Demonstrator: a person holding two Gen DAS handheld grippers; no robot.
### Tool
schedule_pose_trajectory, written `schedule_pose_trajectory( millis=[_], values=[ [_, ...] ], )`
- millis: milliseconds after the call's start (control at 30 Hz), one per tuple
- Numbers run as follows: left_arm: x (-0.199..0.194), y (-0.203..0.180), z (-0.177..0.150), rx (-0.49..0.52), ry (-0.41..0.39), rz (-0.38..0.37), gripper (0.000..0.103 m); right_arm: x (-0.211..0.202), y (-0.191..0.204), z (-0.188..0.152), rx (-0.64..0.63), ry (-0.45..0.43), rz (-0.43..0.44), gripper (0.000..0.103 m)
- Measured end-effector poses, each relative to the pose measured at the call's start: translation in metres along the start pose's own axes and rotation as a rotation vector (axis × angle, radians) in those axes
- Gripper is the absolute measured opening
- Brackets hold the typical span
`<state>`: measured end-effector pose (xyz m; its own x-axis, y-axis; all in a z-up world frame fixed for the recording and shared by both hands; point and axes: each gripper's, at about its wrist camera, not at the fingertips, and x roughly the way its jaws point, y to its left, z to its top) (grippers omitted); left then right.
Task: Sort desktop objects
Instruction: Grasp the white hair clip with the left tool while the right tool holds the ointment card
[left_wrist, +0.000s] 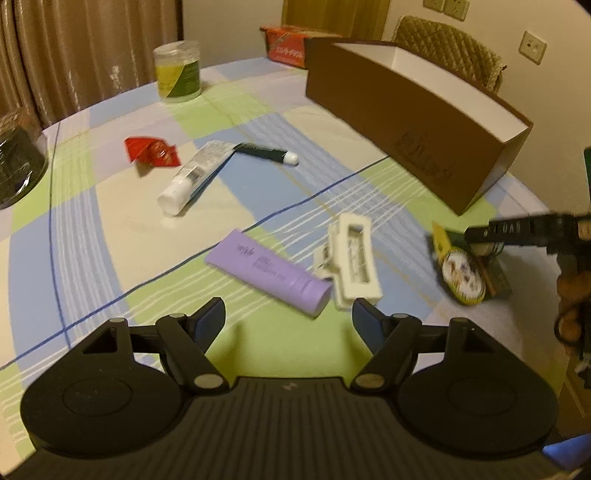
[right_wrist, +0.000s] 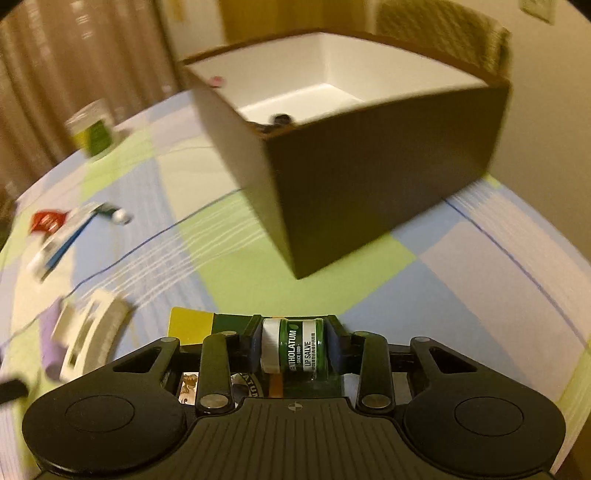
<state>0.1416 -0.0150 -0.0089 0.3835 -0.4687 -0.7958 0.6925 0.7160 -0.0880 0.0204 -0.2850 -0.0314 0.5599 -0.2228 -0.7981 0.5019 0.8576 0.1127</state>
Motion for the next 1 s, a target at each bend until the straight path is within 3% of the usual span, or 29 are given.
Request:
schedule_pose_trajectory(
  millis=[300, 633, 700, 767, 1000],
  values=[
    [0.026, -0.04, 0.022, 0.077, -0.032, -0.028, 0.067, -0.015, -0.015, 0.001, -0.112, 0.006, 0.048, 0.034],
    [0.077, -0.064, 0.032, 0.17, 0.06, 0.061, 0.061, -0.017, -0.033, 0.004, -0.118, 0.011, 0.075, 0.034],
    [0.083, -0.064, 0.031, 0.17, 0.072, 0.075, 0.052, -0.017, -0.036, 0.006, -0.118, 0.01, 0.08, 0.034],
    [0.085, -0.064, 0.03, 0.167, 0.087, 0.082, 0.037, -0.018, -0.039, 0.008, -0.12, 0.008, 0.084, 0.034],
    [0.075, -0.067, 0.035, 0.146, 0.083, 0.081, 0.036, -0.024, -0.042, 0.016, -0.138, -0.006, 0.094, 0.034]
  ],
)
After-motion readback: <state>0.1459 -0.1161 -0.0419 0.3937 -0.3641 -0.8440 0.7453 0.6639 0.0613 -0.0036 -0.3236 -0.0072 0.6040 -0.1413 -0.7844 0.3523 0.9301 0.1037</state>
